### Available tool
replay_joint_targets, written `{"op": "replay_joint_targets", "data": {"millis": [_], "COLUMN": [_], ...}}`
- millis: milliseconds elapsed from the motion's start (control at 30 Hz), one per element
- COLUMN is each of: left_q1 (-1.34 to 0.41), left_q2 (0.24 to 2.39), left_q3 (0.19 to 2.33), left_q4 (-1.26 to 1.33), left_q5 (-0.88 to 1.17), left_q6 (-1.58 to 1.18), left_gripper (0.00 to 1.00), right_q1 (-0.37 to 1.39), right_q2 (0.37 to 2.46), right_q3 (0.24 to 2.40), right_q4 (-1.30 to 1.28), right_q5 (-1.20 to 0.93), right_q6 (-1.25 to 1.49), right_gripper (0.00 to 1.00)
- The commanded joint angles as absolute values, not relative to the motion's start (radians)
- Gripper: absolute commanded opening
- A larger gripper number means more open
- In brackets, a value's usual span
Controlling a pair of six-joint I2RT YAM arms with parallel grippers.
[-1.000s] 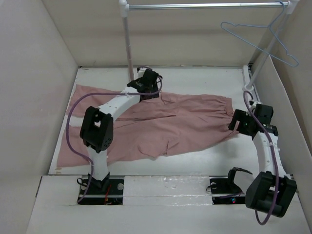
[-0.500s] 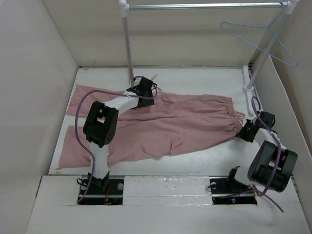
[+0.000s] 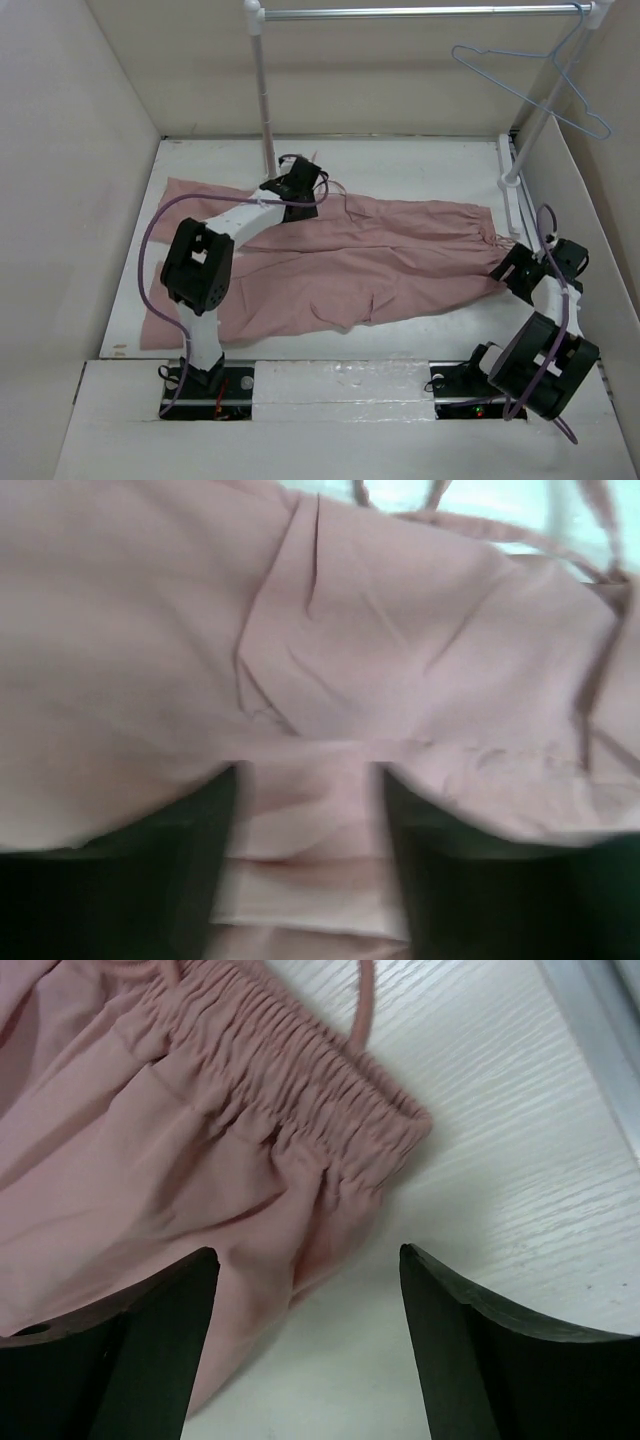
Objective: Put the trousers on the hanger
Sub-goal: Flatten out the trousers at the center of the board.
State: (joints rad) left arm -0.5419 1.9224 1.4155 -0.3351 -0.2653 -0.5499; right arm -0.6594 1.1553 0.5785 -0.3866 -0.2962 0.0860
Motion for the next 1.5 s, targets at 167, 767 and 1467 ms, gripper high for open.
{"op": "replay_joint_targets", "data": {"millis": [167, 767, 1467], "left_q1": [-0.414, 0.383, 0.417], "left_q2": [1.579, 1.221, 1.736], "left_q3": [1.327, 0.818, 1.115], "left_q4": [-0.362, -0.371, -0.348], "left_q5": [-0.118, -0.163, -0.218], "left_q6": [-0.716, -0.724, -0.635], "left_gripper": [0.0, 0.61, 0.0], "right_q1": [-0.364, 0.086, 0.129], "right_q2": [1.009, 1.012, 1.009], "right_q3": [0.656, 0.768, 0.793], "right_q4": [-0.463, -0.482, -0.514], "right_q5": [-0.397, -0.397, -0.377], "right_q6": [0.118, 0.014, -0.021], "right_gripper": [0.79, 0.77, 0.78]}}
